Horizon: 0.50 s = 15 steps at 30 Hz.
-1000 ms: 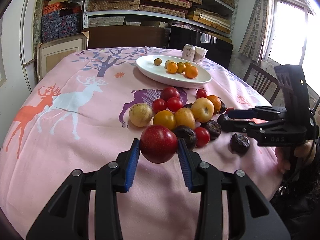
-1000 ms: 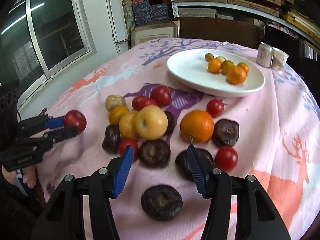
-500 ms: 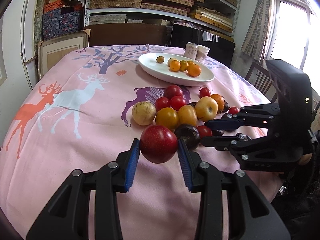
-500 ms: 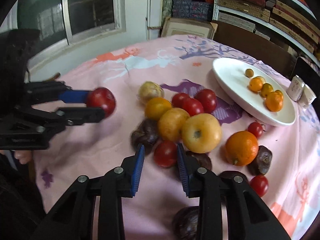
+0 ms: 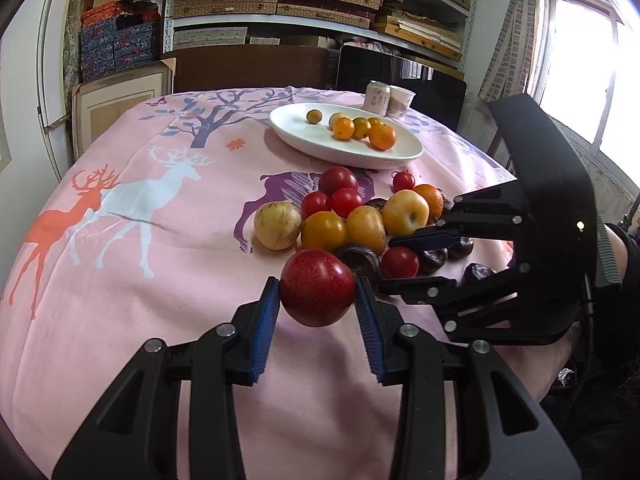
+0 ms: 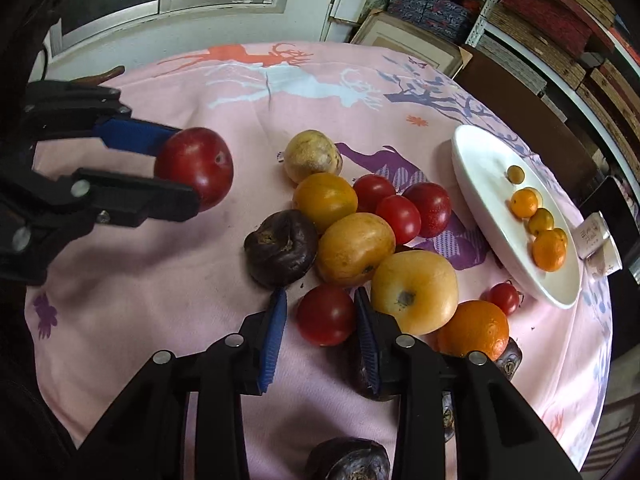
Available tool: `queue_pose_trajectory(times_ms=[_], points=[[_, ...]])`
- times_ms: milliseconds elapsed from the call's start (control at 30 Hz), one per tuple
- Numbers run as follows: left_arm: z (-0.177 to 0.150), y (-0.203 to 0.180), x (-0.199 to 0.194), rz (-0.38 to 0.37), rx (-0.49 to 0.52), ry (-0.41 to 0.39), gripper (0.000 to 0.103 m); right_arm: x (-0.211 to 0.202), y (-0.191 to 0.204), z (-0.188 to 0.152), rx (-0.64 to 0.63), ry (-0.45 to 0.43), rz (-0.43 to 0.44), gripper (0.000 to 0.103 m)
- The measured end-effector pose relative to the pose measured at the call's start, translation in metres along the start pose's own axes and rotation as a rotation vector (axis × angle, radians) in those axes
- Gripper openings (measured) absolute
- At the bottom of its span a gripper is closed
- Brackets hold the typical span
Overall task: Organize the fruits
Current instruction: 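Lift the red tomato with the left tool while the right tool grasps a red tomato, then carry both tomatoes onto the white plate and open both tools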
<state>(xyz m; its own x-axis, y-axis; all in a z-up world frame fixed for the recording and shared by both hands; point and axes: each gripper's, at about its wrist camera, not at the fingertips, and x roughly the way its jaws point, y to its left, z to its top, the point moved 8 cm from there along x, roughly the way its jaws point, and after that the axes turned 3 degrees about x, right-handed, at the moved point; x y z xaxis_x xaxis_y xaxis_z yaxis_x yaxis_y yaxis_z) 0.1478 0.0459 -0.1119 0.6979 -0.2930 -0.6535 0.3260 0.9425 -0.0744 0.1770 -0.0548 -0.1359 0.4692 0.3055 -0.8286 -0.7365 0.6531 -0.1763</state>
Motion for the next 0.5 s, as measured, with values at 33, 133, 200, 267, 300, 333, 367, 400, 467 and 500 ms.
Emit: queue_pose_trajectory(times_ms=[33, 133, 200, 267, 300, 333, 367, 400, 467, 500], points=[[0.000, 0.000, -0.001, 0.000, 0.001, -0.001, 0.038, 0.000, -0.001, -0.001, 0.012, 0.001, 0.001, 0.030], [0.001, 0.000, -0.001, 0.004, -0.002, -0.001, 0.038, -0.006, -0.006, -0.005, 0.060, -0.018, 0.009, 0.027], [0.002, -0.001, -0.002, 0.004, -0.002, -0.002, 0.038, -0.016, -0.009, -0.008, 0.092, -0.048, 0.013, 0.027], [0.004, -0.002, -0.002, 0.002, 0.001, -0.003, 0.038, -0.026, -0.014, -0.011, 0.128, -0.074, 0.019, 0.027], [0.006, -0.003, -0.002, -0.001, 0.002, -0.004, 0.038, -0.033, -0.019, -0.012, 0.148, -0.089, 0.020, 0.027], [0.007, -0.005, -0.002, -0.005, 0.006, -0.005, 0.038, -0.038, -0.023, -0.012, 0.166, -0.101, 0.021, 0.027], [0.010, -0.006, -0.003, -0.006, 0.009, -0.006, 0.038, -0.045, -0.030, -0.014, 0.189, -0.114, 0.022, 0.027], [0.012, -0.007, -0.003, -0.008, 0.013, -0.008, 0.038, -0.052, -0.039, -0.015, 0.217, -0.127, 0.016, 0.027], [0.018, -0.010, -0.004, -0.011, 0.020, -0.015, 0.038, -0.063, -0.060, -0.016, 0.273, -0.152, -0.016, 0.027], [0.022, -0.012, -0.004, -0.012, 0.024, -0.020, 0.038, -0.070, -0.073, -0.019, 0.311, -0.166, -0.031, 0.027]])
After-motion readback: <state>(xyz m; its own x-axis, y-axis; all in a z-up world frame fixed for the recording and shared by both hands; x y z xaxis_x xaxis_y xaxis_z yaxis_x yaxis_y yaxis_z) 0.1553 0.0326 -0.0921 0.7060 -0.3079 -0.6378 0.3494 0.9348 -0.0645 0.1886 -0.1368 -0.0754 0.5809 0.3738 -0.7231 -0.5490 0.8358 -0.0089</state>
